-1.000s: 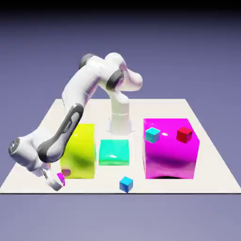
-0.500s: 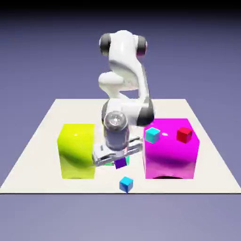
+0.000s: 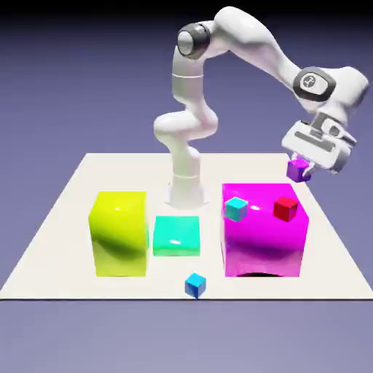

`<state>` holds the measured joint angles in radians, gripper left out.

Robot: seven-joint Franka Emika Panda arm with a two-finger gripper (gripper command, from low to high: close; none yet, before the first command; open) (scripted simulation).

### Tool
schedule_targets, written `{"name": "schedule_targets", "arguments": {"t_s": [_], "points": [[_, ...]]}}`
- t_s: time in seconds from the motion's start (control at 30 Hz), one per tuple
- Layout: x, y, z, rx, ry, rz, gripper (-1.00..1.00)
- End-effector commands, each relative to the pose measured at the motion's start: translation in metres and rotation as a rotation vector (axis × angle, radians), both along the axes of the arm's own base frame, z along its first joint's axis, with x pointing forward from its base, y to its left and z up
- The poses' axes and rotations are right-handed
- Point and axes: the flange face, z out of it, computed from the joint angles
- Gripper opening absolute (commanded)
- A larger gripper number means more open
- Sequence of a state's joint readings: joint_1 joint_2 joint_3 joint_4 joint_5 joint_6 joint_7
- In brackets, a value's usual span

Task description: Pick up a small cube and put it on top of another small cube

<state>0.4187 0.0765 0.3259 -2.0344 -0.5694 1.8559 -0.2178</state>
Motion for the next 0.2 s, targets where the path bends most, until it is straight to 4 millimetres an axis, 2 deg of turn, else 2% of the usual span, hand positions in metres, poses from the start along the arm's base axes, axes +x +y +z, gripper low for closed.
{"name": "schedule_targets", "arguments": {"t_s": [0.0,0.03,0.07,0.1,0.17], "points": [[0.0,-0.004,-0.018,0.001,-0.001,0.007,-1.0],[0.001,-0.008,-0.027,0.001,0.0,0.008,-1.0],[0.001,-0.008,-0.027,0.001,0.0,0.008,1.0],[0.001,-0.008,-0.027,0.001,0.0,0.008,1.0],[-0.004,0.006,0.009,0.0,-0.002,0.007,1.0]]}}
